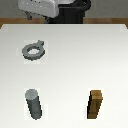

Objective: Put the loop with the handle onto the peg.

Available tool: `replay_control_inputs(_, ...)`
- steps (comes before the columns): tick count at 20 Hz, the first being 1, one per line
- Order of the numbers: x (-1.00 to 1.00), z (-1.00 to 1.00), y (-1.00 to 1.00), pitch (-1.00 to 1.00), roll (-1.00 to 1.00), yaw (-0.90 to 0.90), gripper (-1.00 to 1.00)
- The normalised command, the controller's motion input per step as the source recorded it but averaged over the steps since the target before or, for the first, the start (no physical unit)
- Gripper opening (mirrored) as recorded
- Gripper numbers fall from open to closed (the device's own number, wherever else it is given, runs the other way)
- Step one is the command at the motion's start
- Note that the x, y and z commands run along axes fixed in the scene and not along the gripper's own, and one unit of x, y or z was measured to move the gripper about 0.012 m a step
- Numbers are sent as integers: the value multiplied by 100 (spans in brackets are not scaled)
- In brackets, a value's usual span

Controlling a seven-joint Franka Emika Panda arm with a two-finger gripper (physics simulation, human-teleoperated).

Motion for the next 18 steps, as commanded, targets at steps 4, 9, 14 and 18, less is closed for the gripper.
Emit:
replay_control_inputs(4,-25,0,0,0,0,0,100)
replay_control_inputs(9,0,-80,0,0,0,0,100)
replay_control_inputs(14,-10,-100,0,0,0,0,100)
replay_control_inputs(18,-50,0,0,0,0,0,100)
